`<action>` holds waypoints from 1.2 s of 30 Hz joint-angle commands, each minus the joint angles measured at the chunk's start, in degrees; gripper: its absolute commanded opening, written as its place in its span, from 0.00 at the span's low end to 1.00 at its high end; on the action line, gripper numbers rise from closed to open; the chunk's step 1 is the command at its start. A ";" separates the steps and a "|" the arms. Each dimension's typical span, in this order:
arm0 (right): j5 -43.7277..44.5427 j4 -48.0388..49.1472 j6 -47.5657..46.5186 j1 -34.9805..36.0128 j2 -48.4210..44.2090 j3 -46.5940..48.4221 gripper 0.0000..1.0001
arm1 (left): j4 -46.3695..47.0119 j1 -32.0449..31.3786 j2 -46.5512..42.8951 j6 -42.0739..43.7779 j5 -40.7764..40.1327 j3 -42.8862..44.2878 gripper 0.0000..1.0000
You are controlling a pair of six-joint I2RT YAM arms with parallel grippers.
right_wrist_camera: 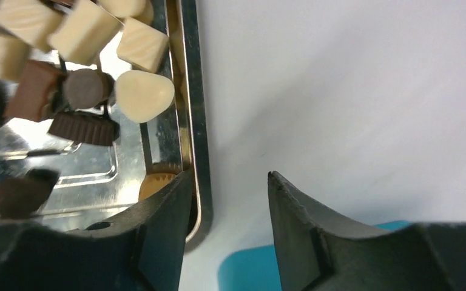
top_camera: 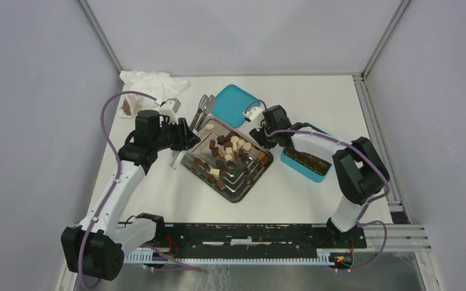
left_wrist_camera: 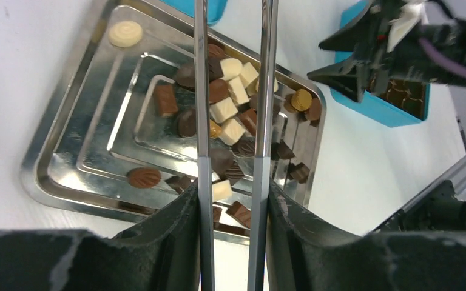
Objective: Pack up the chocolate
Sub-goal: Move the plate to the center of the board, then pick up the fake chocolate from the plate.
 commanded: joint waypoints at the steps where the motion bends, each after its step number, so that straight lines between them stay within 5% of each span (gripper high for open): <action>1: -17.26 -3.43 -8.53 -2.58 -10.68 1.97 0.60 | -1.91 -1.94 -0.93 -3.33 5.53 2.69 0.43; 7: -39.07 -13.52 -20.79 -9.80 -23.86 -1.36 0.67 | -9.27 -18.52 -1.38 -7.91 -9.05 5.09 0.43; 13: -51.51 -0.58 -16.47 -25.22 -42.29 -18.36 0.75 | -15.92 -36.44 0.36 -15.34 -26.05 6.39 0.42; 17: -55.55 2.10 -13.51 -33.21 -45.72 -22.72 0.75 | -21.15 -44.33 5.39 -17.92 -32.74 8.66 0.42; 27: -56.73 -2.17 -13.37 -37.42 -43.04 -20.69 0.75 | -30.71 -46.57 18.69 -12.23 -38.44 19.02 0.44; 36: -56.11 -1.78 -13.37 -37.98 -43.00 -21.15 0.75 | -30.35 -45.89 26.43 -6.06 -34.34 23.44 0.45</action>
